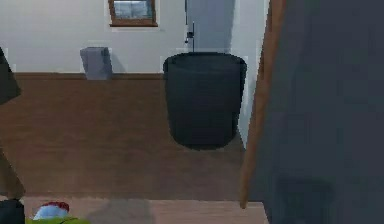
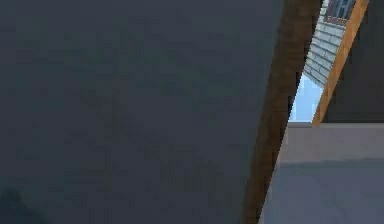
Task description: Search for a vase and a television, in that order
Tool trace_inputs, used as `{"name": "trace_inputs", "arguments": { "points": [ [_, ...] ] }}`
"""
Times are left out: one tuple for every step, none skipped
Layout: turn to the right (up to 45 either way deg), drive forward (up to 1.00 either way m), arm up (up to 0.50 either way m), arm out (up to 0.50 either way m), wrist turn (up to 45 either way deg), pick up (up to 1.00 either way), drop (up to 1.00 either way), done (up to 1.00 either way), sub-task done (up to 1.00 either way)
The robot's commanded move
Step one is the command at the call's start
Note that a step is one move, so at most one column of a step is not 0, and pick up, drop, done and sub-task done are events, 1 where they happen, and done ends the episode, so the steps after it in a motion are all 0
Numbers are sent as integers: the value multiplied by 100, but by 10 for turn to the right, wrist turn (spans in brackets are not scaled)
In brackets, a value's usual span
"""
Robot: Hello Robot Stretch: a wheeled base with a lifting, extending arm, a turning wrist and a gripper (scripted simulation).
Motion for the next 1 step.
{"name": "trace_inputs", "arguments": {
  "points": [
    [0,75,0,0,0,0,0,0,0]
  ]
}}
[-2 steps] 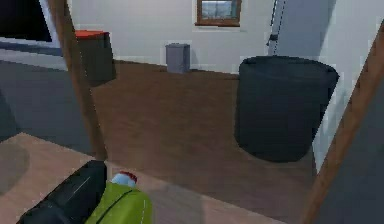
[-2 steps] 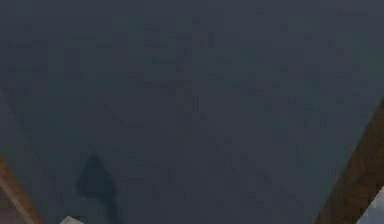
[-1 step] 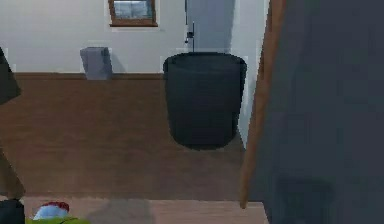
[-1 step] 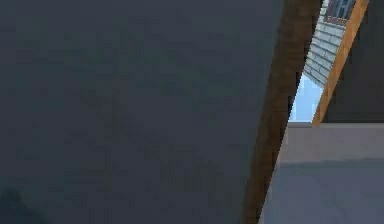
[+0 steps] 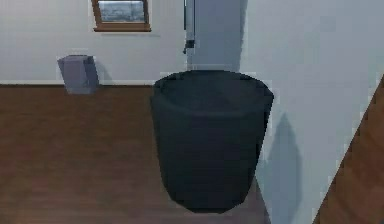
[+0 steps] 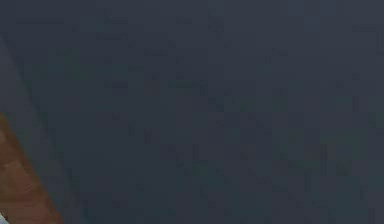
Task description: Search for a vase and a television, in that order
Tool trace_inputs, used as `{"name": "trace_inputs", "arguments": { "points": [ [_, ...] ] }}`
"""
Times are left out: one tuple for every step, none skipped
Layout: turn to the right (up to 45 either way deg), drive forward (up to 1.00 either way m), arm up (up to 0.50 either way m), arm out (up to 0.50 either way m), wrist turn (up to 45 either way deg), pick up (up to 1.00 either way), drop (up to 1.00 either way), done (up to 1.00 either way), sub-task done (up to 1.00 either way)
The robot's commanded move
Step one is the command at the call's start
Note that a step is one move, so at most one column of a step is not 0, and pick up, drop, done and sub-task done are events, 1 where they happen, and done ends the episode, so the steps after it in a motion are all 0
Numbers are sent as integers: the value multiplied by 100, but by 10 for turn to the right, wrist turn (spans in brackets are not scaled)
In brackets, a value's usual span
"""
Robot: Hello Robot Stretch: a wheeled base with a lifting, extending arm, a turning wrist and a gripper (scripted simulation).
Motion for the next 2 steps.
{"name": "trace_inputs", "arguments": {
  "points": [
    [-390,0,0,0,0,0,0,0,0],
    [0,65,0,0,0,0,0,0,0]
  ]
}}
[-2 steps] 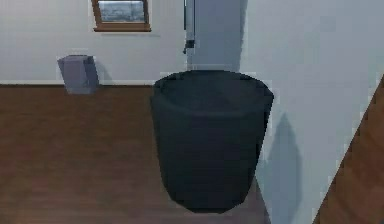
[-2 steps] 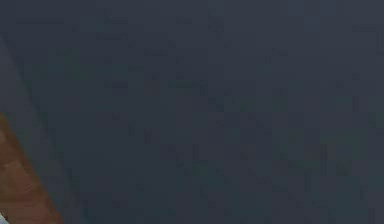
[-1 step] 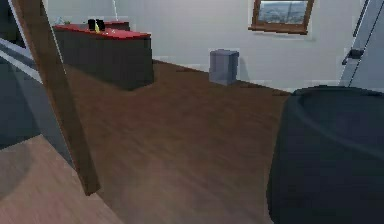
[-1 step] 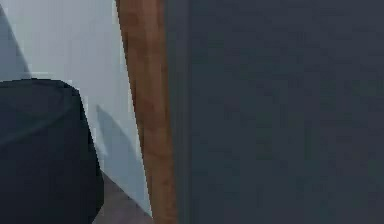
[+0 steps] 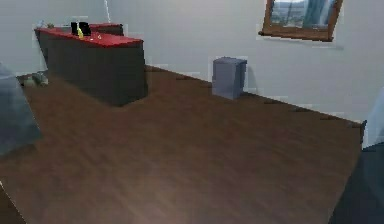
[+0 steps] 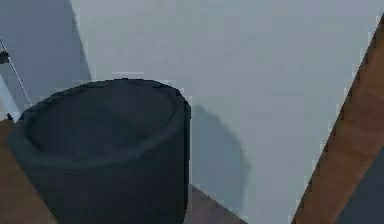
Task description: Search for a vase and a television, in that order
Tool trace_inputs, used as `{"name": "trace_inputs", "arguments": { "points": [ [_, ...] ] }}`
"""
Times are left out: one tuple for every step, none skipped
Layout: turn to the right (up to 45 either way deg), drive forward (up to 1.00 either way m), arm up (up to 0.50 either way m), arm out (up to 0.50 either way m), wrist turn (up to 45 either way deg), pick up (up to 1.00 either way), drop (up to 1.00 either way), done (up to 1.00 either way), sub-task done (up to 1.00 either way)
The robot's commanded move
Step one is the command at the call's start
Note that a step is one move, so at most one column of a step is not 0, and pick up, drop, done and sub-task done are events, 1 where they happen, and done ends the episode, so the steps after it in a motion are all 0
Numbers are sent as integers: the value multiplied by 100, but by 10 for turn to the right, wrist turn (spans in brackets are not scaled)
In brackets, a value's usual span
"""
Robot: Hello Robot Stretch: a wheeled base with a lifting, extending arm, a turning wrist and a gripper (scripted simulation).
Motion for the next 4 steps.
{"name": "trace_inputs", "arguments": {
  "points": [
    [-450,0,0,0,0,0,0,0,0],
    [-240,0,0,0,0,0,0,0,0],
    [0,55,0,0,0,0,0,0,0],
    [210,0,0,0,0,0,0,0,0]
  ]
}}
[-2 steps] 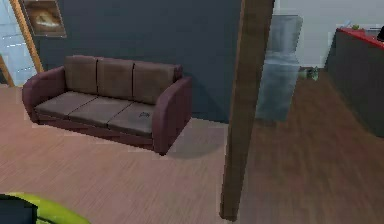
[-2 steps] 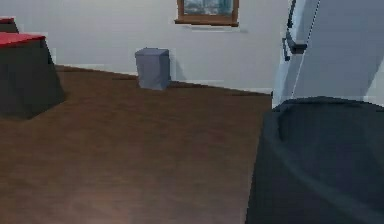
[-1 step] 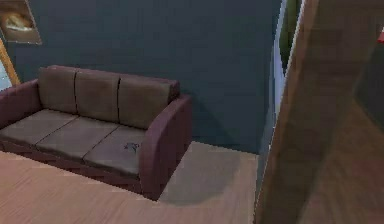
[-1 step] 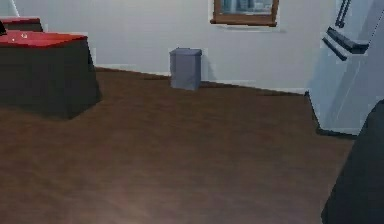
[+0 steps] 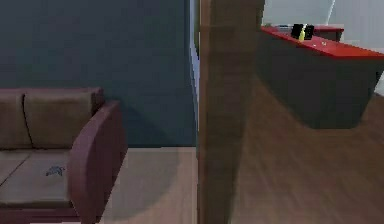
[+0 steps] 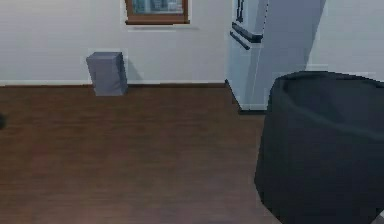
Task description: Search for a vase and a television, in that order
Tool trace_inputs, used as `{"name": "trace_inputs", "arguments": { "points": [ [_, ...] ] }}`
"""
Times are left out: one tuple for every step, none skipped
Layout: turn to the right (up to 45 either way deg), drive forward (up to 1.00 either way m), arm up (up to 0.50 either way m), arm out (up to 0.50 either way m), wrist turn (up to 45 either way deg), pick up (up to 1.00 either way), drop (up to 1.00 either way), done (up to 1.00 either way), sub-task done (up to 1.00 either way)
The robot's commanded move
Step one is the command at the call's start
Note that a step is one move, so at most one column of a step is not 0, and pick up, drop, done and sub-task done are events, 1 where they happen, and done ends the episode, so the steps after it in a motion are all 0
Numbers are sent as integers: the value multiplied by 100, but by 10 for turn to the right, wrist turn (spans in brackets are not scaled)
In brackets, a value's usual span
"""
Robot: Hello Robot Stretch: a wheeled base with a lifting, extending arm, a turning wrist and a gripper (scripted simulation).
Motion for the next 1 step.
{"name": "trace_inputs", "arguments": {
  "points": [
    [0,0,0,0,0,0,0,100,0]
  ]
}}
